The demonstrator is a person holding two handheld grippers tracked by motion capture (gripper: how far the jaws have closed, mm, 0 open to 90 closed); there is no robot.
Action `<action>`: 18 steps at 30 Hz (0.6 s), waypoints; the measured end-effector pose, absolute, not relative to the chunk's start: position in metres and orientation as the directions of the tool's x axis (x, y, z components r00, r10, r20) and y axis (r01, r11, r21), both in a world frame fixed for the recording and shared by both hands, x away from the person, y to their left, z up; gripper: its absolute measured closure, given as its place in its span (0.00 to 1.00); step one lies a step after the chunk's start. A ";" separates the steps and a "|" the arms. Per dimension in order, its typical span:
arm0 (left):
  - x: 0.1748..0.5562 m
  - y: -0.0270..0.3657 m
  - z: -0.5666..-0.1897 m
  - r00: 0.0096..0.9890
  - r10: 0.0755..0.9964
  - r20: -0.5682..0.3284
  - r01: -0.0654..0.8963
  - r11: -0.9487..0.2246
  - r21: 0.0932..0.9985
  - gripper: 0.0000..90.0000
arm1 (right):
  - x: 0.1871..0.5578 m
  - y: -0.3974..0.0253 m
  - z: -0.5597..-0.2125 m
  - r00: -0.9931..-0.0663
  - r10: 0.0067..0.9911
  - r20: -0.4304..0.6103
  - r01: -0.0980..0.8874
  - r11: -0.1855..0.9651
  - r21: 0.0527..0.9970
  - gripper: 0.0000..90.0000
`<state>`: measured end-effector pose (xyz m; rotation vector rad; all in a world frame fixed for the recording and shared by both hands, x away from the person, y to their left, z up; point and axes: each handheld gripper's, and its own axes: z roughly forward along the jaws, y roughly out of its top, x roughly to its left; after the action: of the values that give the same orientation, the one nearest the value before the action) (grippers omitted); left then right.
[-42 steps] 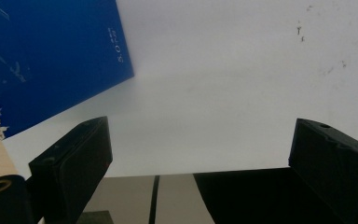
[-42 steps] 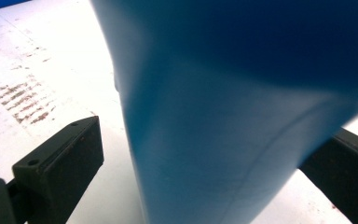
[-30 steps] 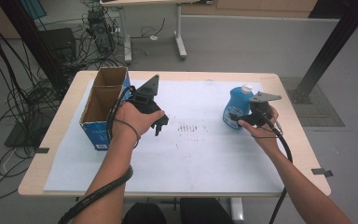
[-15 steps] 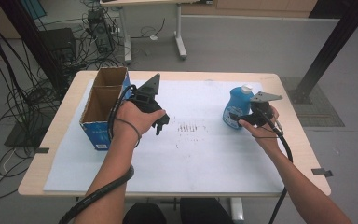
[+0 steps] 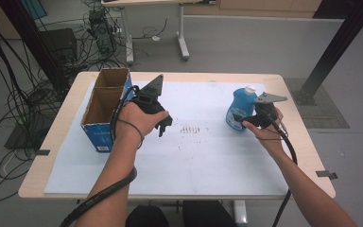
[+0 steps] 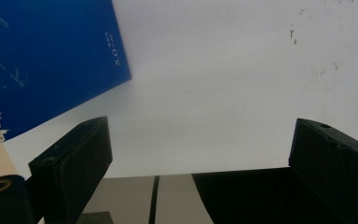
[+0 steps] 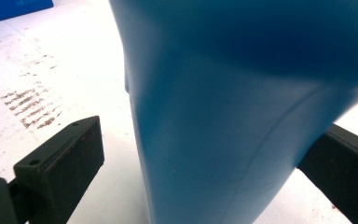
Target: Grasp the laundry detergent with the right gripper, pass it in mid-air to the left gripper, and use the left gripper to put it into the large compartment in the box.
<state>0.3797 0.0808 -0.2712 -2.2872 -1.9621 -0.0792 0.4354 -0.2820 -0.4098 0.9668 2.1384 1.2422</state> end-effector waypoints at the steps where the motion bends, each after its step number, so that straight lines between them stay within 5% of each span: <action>1: 0.380 0.081 -0.271 0.153 0.980 0.123 0.987 -0.147 -0.062 0.07 | 0.435 -0.282 -0.410 -0.635 0.770 -0.057 0.333 0.339 0.880 0.02; 18: 0.380 0.079 -0.272 0.158 0.980 0.122 0.986 -0.151 -0.065 0.07 | 0.437 -0.281 -0.411 -0.643 0.764 -0.049 0.342 0.344 0.874 0.13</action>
<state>0.3798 0.0794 -0.2717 -2.2884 -1.9573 -0.0768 0.4373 -0.2811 -0.4113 0.9665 2.1581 1.2410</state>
